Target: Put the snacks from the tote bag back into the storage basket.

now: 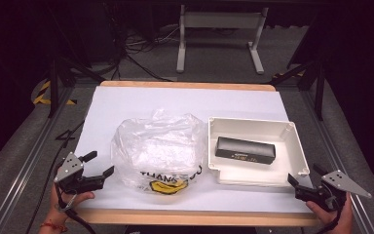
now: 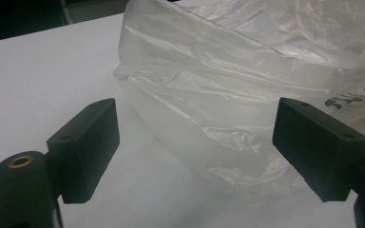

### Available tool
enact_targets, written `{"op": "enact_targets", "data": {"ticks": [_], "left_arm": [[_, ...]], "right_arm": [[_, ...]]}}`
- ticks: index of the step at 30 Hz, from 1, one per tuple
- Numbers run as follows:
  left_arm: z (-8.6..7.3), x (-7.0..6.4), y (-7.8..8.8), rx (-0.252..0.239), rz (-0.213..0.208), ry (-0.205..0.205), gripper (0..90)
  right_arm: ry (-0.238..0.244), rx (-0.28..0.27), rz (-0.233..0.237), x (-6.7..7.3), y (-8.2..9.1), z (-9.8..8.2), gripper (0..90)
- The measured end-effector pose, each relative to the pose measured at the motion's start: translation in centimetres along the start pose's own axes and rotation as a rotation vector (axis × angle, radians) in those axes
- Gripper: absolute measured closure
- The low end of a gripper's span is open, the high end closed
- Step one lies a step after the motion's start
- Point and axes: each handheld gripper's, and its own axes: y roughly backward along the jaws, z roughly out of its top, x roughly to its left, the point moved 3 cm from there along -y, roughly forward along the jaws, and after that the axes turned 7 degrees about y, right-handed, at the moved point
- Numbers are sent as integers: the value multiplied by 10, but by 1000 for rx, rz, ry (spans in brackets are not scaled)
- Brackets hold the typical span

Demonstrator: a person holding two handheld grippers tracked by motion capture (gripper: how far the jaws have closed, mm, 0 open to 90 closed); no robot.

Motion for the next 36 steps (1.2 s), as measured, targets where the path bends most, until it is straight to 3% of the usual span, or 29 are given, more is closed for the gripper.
{"op": "enact_targets", "data": {"ticks": [7,12,14,28,36], "left_arm": [[1,2,-4,10,10,-4,156],[-2,1,0,15,22,-18,154],[-3,1,2,8,26,-12,154],[-4,1,4,7,20,-29,153],[-4,3,4,6,30,-17,152]], "right_arm": [[7,-14,6,1,-2,-4,54],[49,-18,25,8,-11,-8,57],[33,-9,37,8,-13,-9,57],[51,-24,3,9,-9,-5,60],[45,-17,1,9,-11,-6,62]]}}
